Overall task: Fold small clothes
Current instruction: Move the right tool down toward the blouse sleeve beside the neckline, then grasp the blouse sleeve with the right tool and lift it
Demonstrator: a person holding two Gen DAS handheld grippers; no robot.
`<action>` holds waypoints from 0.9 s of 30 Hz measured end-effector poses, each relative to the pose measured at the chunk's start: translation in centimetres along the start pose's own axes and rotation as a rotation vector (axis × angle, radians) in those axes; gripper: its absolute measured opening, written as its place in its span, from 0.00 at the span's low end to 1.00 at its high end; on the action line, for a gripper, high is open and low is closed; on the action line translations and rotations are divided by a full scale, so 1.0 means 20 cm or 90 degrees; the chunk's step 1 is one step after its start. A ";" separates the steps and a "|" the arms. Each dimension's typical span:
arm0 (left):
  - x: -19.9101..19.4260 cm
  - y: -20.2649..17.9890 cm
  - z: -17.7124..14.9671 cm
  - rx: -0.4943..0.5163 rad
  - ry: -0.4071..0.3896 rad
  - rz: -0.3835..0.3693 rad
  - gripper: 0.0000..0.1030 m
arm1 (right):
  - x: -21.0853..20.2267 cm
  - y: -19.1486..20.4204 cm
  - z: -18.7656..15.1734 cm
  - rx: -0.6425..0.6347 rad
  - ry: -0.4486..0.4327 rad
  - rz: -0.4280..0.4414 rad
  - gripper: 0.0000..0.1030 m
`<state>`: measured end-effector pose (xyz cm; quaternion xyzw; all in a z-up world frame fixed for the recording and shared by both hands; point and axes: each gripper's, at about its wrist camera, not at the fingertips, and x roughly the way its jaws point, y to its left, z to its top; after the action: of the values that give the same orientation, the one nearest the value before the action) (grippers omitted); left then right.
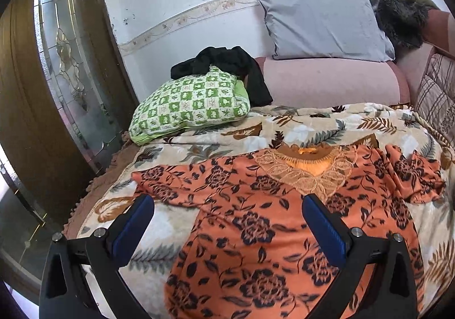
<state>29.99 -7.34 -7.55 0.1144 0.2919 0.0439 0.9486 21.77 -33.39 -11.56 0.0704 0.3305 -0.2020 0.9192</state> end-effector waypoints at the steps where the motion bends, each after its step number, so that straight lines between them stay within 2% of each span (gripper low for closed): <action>1: 0.04 -0.02 0.01 0.001 0.005 0.001 1.00 | 0.02 0.00 0.01 -0.003 0.001 -0.004 1.00; 7: 0.32 -0.09 0.05 -0.034 0.023 0.007 1.00 | 0.15 0.01 0.06 -0.013 0.009 -0.038 1.00; 9: 0.47 -0.12 0.05 -0.041 0.048 0.016 1.00 | 0.20 0.01 0.07 -0.023 0.011 -0.050 1.00; 11: 0.60 -0.12 0.02 -0.054 0.075 0.014 1.00 | 0.27 0.02 0.09 -0.035 0.017 -0.062 1.00; 15: 0.80 -0.08 -0.09 -0.054 0.117 0.021 1.00 | 0.54 -0.06 0.16 -0.053 0.050 -0.074 1.00; 19: 0.90 -0.05 -0.15 -0.022 0.115 0.044 1.00 | 0.90 -0.27 0.25 -0.045 0.112 -0.113 1.00; 22: 0.94 -0.03 -0.15 -0.021 0.123 0.031 1.00 | 1.10 -0.39 0.32 -0.013 0.152 -0.123 1.00; 24: 0.94 -0.02 -0.15 -0.028 0.124 0.018 1.00 | 1.21 -0.40 0.34 -0.009 0.181 -0.112 1.00; 26: 0.95 -0.01 -0.14 -0.033 0.121 0.015 1.00 | 1.33 -0.39 0.33 -0.006 0.229 -0.103 0.99; 27: 0.95 0.00 -0.14 -0.036 0.119 0.014 1.00 | 1.41 -0.38 0.30 -0.004 0.264 -0.105 0.96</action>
<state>44.16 -3.96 -20.09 0.0860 0.3764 0.0729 0.9196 41.81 -51.10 -24.76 0.0806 0.5174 -0.2568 0.8123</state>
